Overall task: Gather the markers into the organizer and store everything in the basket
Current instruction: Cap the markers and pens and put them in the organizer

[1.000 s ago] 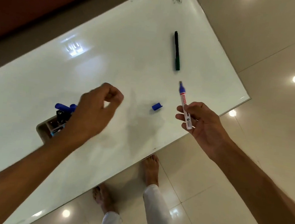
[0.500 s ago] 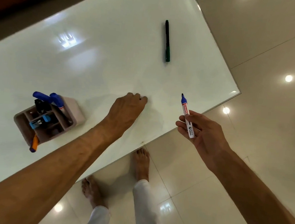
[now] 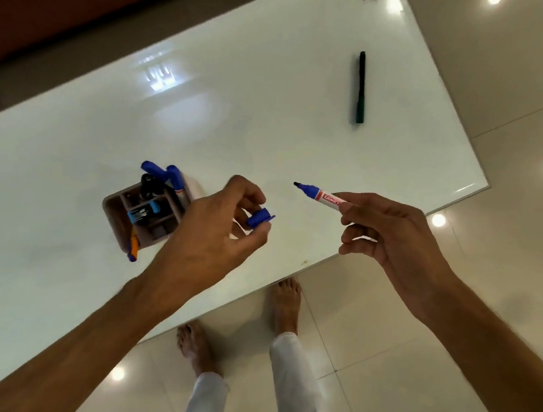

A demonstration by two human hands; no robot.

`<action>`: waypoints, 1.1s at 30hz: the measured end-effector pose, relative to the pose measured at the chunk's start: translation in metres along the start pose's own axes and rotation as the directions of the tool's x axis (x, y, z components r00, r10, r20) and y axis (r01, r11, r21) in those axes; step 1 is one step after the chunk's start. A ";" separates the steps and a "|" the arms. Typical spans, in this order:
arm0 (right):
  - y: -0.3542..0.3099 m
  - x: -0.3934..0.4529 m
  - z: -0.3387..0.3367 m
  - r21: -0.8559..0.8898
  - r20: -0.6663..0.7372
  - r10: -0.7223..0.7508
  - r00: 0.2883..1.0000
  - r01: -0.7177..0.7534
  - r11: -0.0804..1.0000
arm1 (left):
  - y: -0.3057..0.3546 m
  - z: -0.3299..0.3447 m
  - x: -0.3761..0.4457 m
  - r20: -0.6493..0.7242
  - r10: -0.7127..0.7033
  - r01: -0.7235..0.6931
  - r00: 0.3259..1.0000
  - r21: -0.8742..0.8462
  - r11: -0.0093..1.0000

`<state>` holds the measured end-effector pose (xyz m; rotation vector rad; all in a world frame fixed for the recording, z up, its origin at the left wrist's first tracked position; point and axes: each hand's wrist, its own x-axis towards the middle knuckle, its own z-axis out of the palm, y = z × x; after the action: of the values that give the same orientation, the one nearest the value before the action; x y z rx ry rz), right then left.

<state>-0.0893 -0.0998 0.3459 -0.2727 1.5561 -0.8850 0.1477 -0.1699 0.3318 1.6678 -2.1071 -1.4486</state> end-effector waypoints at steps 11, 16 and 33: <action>-0.040 -0.048 0.080 -0.123 0.306 -0.157 0.939 0.202 0.972 | -0.024 -0.082 -0.063 -0.084 -0.122 0.039 0.989 -0.648 0.761; -0.035 -0.057 0.104 -0.164 0.328 -0.174 0.928 0.238 0.957 | -0.038 -0.096 -0.077 -0.082 -0.101 0.010 0.992 -0.727 0.686; 0.010 -0.101 0.172 -0.503 0.328 -0.273 0.904 0.412 0.760 | -0.077 -0.108 -0.124 -0.081 -0.153 0.077 0.985 -0.588 0.805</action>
<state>0.0938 -0.0931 0.4247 -1.0930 1.5324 -0.6130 0.3145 -0.1331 0.3932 1.5884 -1.3050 -1.7364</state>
